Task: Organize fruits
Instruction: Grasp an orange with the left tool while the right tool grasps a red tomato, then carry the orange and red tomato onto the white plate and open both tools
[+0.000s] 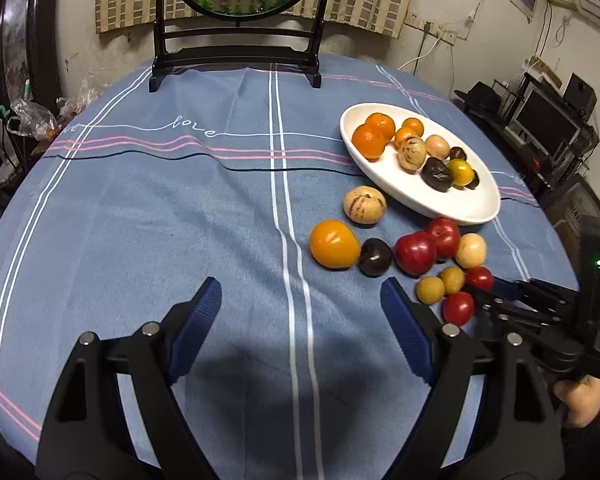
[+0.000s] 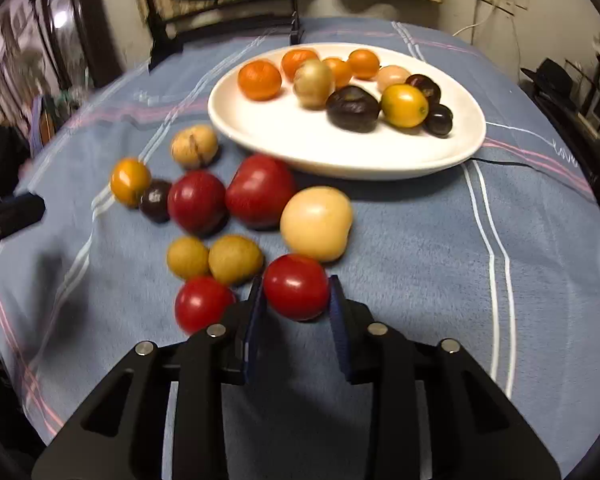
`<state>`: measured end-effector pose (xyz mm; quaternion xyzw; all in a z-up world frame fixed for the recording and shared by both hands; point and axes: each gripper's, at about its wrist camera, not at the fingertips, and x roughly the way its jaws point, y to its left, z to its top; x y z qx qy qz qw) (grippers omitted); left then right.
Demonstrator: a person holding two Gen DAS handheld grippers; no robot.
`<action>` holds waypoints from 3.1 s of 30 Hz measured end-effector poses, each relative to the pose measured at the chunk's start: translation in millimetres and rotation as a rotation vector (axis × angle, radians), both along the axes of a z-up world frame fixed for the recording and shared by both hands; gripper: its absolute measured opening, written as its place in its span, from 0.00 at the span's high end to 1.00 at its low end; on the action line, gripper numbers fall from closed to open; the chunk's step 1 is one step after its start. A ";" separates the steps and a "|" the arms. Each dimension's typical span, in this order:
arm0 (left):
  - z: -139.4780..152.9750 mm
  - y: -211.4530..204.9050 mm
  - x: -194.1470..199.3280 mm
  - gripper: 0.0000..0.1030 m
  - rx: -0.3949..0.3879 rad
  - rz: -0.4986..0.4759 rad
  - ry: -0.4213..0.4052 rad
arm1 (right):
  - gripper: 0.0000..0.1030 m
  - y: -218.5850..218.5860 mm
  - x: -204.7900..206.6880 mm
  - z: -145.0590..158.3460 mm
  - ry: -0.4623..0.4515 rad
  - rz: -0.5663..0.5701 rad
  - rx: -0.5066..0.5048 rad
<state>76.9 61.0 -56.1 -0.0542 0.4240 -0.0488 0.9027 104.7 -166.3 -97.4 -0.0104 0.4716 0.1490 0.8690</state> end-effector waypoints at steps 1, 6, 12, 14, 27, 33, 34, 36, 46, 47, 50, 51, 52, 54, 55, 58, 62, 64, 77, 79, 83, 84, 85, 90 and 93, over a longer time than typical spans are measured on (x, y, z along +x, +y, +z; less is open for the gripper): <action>-2.5 -1.5 4.8 0.19 0.012 -0.008 0.004 | 0.70 -2.6 -3.8 3.8 -0.014 -0.001 0.018; -19.6 -15.3 28.9 0.19 0.089 -0.059 0.037 | 0.70 -17.9 -20.8 12.8 -0.029 -0.019 0.035; -38.1 -31.9 54.2 0.20 0.117 -0.149 0.063 | 0.70 -30.6 -30.4 15.6 -0.020 -0.028 0.069; -39.9 -30.1 62.9 0.21 0.118 -0.154 0.047 | 0.70 -33.4 -33.0 17.9 -0.028 -0.029 0.086; -46.8 -13.8 69.8 0.48 -0.078 -0.171 0.073 | 0.70 -34.0 -38.0 24.4 -0.030 -0.014 0.121; -48.7 -10.0 55.7 0.63 -0.077 -0.164 0.094 | 0.70 -28.6 -43.1 29.2 -0.038 0.000 0.113; -48.3 -10.3 52.6 0.63 -0.075 -0.163 0.092 | 0.70 -28.2 -42.9 29.9 -0.041 -0.001 0.113; -45.4 -10.4 46.2 0.63 -0.069 -0.149 0.078 | 0.70 -27.2 -43.1 31.0 -0.049 -0.001 0.113; 12.4 -35.7 -9.8 0.63 -0.054 -0.217 -0.104 | 0.70 -17.2 -46.7 43.8 -0.091 0.014 0.102; 15.4 -39.8 -13.5 0.63 -0.056 -0.231 -0.110 | 0.70 -16.3 -47.5 44.6 -0.094 0.015 0.103; 19.8 -49.5 -17.4 0.63 -0.056 -0.256 -0.116 | 0.70 -13.0 -47.7 45.2 -0.097 0.021 0.101; 20.7 -51.5 -17.5 0.63 -0.055 -0.260 -0.116 | 0.70 -12.4 -47.5 45.2 -0.096 0.021 0.101; 21.7 -53.8 -17.9 0.63 -0.056 -0.266 -0.117 | 0.70 -12.3 -47.2 44.7 -0.095 0.022 0.101; 23.3 -57.6 -17.5 0.63 -0.058 -0.274 -0.119 | 0.70 -12.3 -47.1 44.4 -0.094 0.022 0.101; 23.3 -58.7 -17.1 0.63 -0.061 -0.274 -0.119 | 0.70 -12.8 -46.2 44.1 -0.094 0.020 0.101; 24.2 -63.7 -9.1 0.63 -0.069 -0.277 -0.104 | 0.70 -14.6 -42.9 44.9 -0.097 0.015 0.100; 28.8 -74.5 13.7 0.63 -0.062 -0.277 -0.097 | 0.70 -19.3 -31.6 49.6 -0.108 0.002 0.094; 32.1 -80.7 30.1 0.63 -0.066 -0.278 -0.091 | 0.70 -22.5 -20.5 53.5 -0.112 -0.005 0.090; 32.1 -116.2 165.0 0.62 -0.029 -0.232 -0.017 | 0.70 -20.5 104.2 70.2 -0.108 0.009 0.000; 24.5 -118.4 180.6 0.62 -0.036 -0.225 0.009 | 0.70 -18.2 118.1 63.2 -0.105 0.002 -0.011; 14.3 -124.8 198.0 0.62 -0.033 -0.231 0.031 | 0.70 -16.0 135.1 50.8 -0.082 0.001 -0.005; 12.4 -125.9 200.4 0.62 -0.030 -0.232 0.033 | 0.70 -15.7 137.3 48.4 -0.078 0.000 -0.008; 10.8 -126.4 202.4 0.62 -0.029 -0.232 0.035 | 0.70 -15.6 140.8 45.3 -0.071 -0.002 -0.013; 4.9 -124.2 215.7 0.61 -0.056 -0.225 0.066 | 0.66 -16.2 149.1 40.3 -0.077 -0.011 -0.021; 17.2 -114.7 209.4 0.34 -0.075 -0.208 0.030 | 0.35 -17.6 144.7 48.9 -0.130 -0.039 -0.066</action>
